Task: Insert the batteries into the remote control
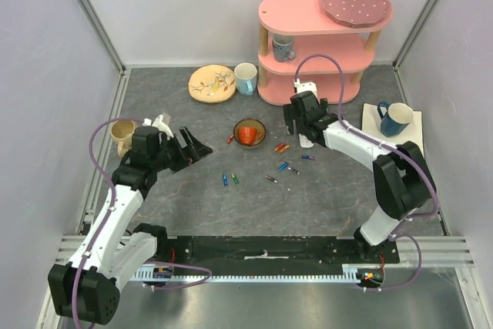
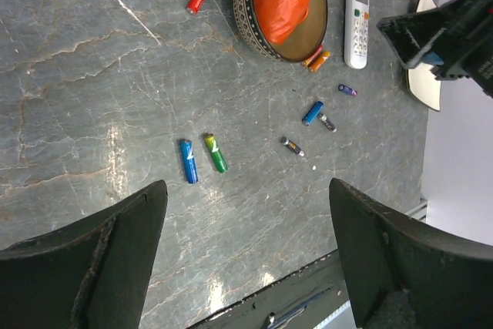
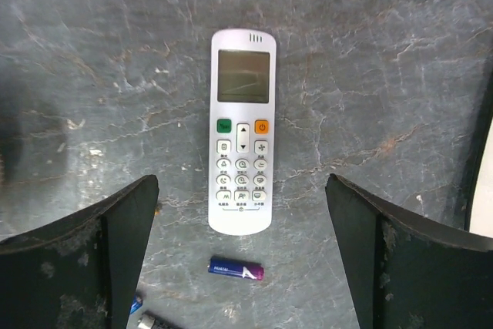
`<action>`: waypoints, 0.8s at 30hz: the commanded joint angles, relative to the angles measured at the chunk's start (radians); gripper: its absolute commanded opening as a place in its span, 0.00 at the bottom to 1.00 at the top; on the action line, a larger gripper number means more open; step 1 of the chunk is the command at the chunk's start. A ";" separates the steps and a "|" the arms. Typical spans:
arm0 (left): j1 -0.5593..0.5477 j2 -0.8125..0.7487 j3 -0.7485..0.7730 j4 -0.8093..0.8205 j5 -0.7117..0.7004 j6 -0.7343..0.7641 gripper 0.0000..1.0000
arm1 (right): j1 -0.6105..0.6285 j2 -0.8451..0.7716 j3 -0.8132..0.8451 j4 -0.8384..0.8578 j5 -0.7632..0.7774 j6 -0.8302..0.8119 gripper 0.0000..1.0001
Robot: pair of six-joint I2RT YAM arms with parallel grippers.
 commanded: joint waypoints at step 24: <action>-0.003 -0.010 -0.045 0.058 0.065 0.043 0.87 | -0.101 0.255 0.071 0.039 -0.172 0.014 0.73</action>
